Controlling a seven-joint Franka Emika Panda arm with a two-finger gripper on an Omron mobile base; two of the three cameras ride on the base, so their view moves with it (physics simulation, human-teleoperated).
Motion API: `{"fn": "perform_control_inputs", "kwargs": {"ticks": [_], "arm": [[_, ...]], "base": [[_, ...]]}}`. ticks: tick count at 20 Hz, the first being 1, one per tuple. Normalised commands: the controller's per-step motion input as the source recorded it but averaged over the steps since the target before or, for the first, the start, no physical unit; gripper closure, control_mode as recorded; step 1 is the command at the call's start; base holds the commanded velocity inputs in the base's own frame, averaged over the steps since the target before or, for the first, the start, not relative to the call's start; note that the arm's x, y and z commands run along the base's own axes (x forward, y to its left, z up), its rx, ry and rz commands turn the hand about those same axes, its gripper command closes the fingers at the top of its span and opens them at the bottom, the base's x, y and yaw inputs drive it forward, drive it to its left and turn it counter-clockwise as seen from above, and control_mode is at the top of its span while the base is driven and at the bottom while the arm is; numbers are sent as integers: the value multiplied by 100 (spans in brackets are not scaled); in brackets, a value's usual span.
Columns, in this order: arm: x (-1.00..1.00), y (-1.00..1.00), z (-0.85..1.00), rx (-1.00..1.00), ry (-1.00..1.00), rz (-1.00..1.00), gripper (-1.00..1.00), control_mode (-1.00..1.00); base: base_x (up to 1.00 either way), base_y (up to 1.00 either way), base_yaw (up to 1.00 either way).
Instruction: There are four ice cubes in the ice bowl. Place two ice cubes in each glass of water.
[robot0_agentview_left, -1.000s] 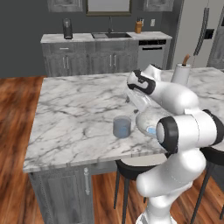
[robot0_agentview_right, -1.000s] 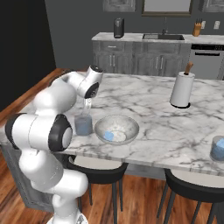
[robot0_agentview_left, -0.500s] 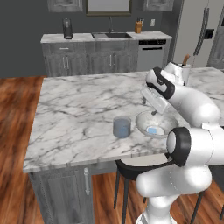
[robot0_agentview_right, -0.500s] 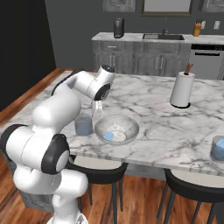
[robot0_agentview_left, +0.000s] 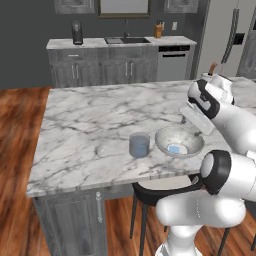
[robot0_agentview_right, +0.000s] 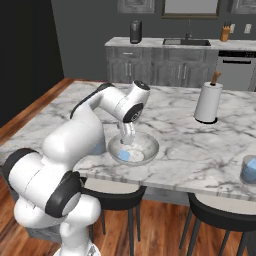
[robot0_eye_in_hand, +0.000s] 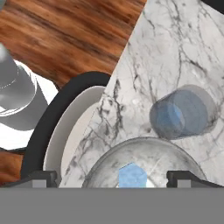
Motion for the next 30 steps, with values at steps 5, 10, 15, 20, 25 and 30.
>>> {"fn": "perform_control_inputs", "kwargs": {"ticks": [5,10,15,20,25,30], "arm": [[31,-25,-24,-2,0,26,-100,-100],[32,-12,-31,0,-2,49,-100,-100],[24,0,-35,0,-11,45,-100,-100],[8,6,-29,-1,-14,24,-100,-100],[0,17,-21,0,-16,5,-100,-100],[0,35,-24,-1,-6,0,-100,-100]], "base": [[0,0,0],[0,0,0],[0,0,0],[0,0,0],[0,0,0],[0,0,0]]}}
